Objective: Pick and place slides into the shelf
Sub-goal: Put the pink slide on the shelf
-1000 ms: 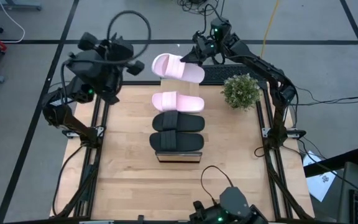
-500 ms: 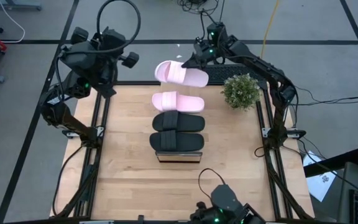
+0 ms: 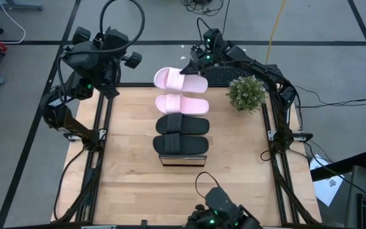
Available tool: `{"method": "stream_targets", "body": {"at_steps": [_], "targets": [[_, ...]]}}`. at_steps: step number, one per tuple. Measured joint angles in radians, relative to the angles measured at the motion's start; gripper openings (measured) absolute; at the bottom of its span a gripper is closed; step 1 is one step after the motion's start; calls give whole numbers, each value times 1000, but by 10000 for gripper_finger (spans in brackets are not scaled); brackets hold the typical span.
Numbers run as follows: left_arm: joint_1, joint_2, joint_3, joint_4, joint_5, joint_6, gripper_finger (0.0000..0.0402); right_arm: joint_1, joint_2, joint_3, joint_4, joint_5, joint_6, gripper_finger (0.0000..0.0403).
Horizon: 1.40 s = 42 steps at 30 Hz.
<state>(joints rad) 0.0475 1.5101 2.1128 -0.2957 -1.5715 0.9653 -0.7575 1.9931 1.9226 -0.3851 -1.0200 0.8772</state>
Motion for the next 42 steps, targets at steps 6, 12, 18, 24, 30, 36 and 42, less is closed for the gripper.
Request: {"method": "stream_targets", "body": {"at_steps": [6,12,18,24,30,36,42], "targets": [[0,0,0,0,0,0,81,-4,9,0,-70,32,-50,0],[0,0,0,0,0,0,81,-4,29,1,-57,51,-64,0],[0,0,0,0,0,0,81,6,51,0,-58,54,-86,0],[0,0,0,0,1,0,81,9,67,1,-56,51,-104,0],[0,0,0,0,1,0,81,6,70,1,-75,74,-144,0],[0,0,0,0,2,1,81,5,70,1,-105,100,-206,0],[0,0,0,0,2,5,81,5,70,1,-103,104,-233,0]]}}
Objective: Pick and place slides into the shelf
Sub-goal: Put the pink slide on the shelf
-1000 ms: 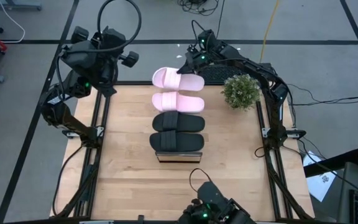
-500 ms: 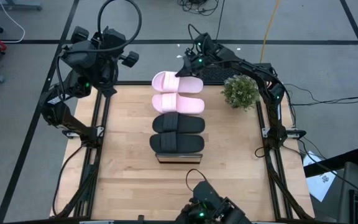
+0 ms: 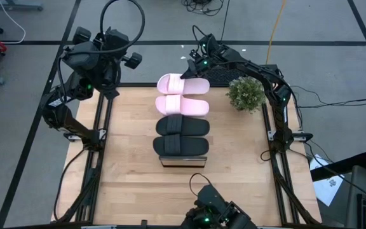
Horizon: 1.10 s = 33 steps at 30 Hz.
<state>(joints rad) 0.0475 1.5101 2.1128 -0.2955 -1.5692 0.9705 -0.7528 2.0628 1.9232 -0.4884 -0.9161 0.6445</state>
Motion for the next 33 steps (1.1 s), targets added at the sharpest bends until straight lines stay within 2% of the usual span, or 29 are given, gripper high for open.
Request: {"method": "stream_targets", "body": {"at_steps": [9,17,25,33], "targets": [[0,0,0,0,0,2,81,0,0,0,9,0,-10,8],[0,0,0,0,0,6,81,0,1,-1,85,-29,-6,15],[0,0,0,0,0,20,81,0,1,-1,52,-31,-11,55],[0,0,0,0,0,21,81,0,1,-1,13,-32,-35,58]]}}
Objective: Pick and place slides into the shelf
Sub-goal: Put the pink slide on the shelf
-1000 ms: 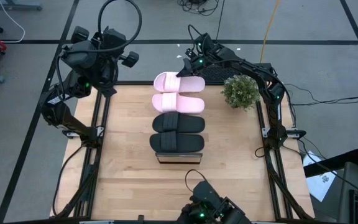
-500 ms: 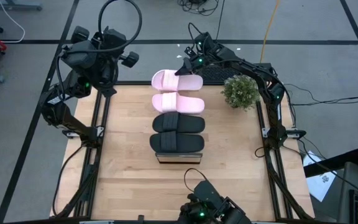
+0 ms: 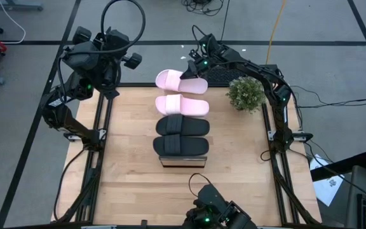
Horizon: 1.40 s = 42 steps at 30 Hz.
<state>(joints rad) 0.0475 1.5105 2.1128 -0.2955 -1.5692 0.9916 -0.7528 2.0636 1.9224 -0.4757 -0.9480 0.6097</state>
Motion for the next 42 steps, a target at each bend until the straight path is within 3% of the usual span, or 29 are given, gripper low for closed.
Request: {"method": "stream_targets", "body": {"at_steps": [22,42], "targets": [[9,0,0,0,14,0,81,20,0,0,14,13,4,59],[99,0,0,0,26,-1,81,41,0,1,15,146,21,59]]}}
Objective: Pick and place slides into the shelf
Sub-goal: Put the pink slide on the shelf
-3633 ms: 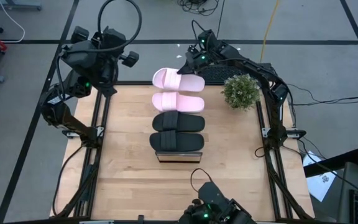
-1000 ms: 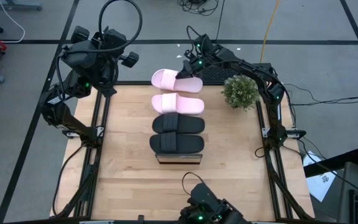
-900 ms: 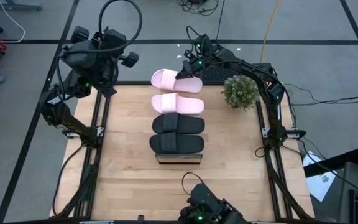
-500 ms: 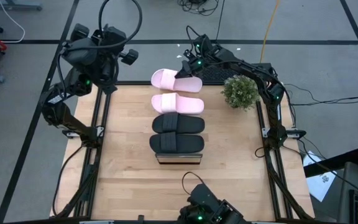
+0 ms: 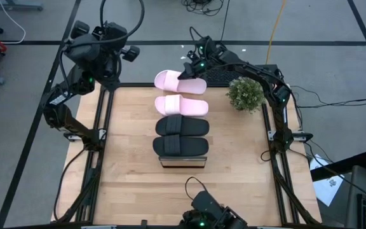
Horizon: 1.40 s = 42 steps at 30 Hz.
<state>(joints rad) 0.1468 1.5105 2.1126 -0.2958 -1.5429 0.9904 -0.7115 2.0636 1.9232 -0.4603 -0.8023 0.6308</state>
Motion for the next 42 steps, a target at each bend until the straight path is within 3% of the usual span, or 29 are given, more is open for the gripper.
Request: {"method": "stream_targets", "body": {"at_steps": [5,11,15,29,42], "targets": [[16,0,0,0,0,0,81,6,-1,0,-1,21,10,56],[29,0,0,0,8,-2,81,6,-1,0,0,17,11,11],[34,0,0,0,51,-6,81,6,-1,0,0,9,21,8],[72,0,0,0,62,-10,81,-7,-1,-1,27,-162,65,1],[78,0,0,0,62,-26,81,-41,-10,-1,-37,-243,21,1]]}}
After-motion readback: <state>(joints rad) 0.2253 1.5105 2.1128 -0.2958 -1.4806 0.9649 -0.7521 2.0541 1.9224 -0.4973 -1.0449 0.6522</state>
